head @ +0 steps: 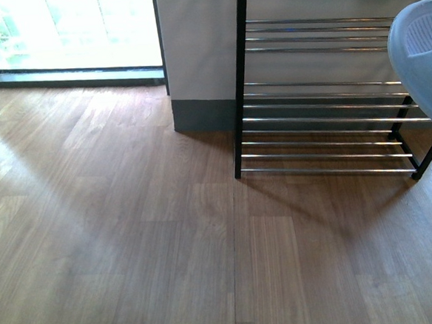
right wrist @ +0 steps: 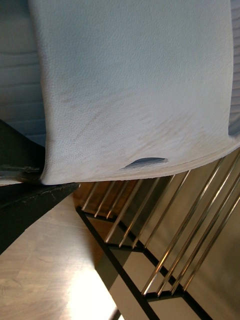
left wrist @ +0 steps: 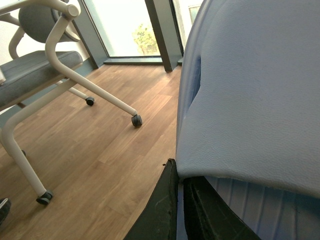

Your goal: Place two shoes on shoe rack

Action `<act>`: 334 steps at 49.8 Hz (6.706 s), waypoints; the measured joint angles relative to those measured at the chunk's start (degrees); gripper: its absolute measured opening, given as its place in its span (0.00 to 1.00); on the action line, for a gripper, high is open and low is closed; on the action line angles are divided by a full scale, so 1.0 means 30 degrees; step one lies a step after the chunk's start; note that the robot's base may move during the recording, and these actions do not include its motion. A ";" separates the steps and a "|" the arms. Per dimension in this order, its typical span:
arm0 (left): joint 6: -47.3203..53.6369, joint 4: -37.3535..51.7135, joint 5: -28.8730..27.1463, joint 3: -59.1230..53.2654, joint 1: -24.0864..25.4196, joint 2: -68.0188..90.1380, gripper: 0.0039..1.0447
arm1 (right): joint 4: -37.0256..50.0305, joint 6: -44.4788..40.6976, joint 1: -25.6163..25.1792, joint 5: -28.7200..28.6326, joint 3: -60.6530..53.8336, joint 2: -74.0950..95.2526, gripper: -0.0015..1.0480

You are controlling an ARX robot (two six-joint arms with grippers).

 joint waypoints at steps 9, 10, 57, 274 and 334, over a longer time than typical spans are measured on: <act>0.0029 0.0000 0.0044 -0.0007 0.0000 0.0000 0.01 | 0.0000 0.0000 -0.0080 0.0029 0.0000 0.0000 0.02; 0.0036 0.0000 0.0044 -0.0007 0.0000 0.0000 0.01 | 0.0000 0.0000 -0.0073 0.0007 0.0000 0.0000 0.02; 0.0058 0.0000 0.0036 -0.0051 0.0000 0.0000 0.01 | -0.0007 0.0000 -0.0073 0.0022 -0.0015 0.0007 0.02; 0.0073 0.0000 0.0036 -0.0102 0.0015 0.0000 0.01 | -0.5158 -0.3665 -0.0561 -0.0627 1.7602 0.9981 0.91; 0.0073 0.0000 0.0036 -0.0102 0.0015 0.0000 0.01 | 0.7184 0.9493 0.4605 0.3162 -0.5559 -0.4379 0.02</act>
